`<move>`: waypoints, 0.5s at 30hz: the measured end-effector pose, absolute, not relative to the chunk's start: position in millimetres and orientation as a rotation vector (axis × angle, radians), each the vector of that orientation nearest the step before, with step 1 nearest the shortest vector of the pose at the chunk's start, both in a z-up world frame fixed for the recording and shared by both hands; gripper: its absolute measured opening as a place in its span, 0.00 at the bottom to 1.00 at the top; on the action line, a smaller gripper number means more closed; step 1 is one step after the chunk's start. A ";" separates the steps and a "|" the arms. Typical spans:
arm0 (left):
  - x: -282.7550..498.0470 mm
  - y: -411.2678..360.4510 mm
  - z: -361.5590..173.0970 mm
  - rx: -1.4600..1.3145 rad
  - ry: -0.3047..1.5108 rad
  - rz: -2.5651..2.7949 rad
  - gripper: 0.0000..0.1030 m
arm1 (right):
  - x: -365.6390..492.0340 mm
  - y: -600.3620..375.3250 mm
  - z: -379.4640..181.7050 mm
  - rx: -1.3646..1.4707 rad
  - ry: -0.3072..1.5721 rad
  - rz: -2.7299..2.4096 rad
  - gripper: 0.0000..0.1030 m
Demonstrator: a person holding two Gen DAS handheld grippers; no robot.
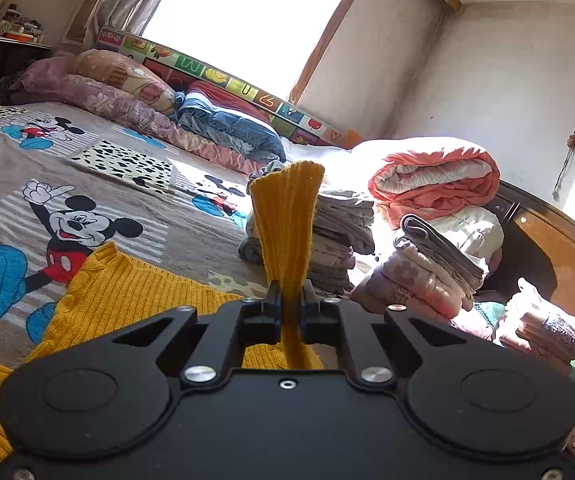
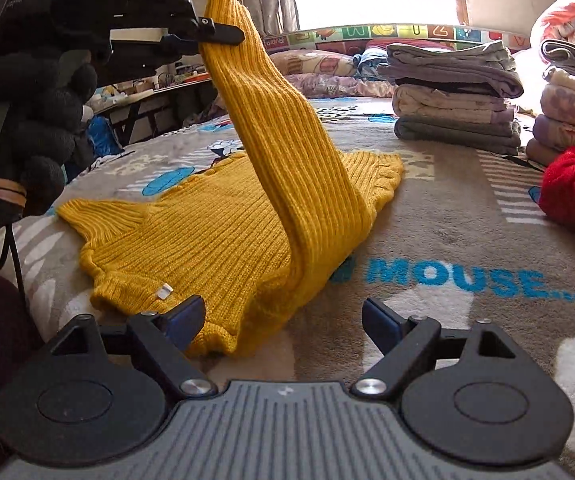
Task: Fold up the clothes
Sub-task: 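Lift the sleeve with the left gripper and fold it across the sweater body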
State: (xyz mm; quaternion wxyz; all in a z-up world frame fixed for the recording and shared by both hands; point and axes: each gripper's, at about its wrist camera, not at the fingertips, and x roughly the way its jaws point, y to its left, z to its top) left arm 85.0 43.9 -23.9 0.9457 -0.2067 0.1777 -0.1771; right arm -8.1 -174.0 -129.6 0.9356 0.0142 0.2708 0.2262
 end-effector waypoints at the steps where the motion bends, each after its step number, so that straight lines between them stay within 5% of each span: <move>1: 85.8 50.9 -25.2 -0.435 0.360 -0.354 0.07 | -8.8 -168.9 -131.3 -0.001 0.554 0.454 0.80; 15: 98.6 128.4 -54.8 -0.554 0.404 -0.242 0.07 | -8.8 -120.2 -133.8 -0.292 0.497 0.421 0.61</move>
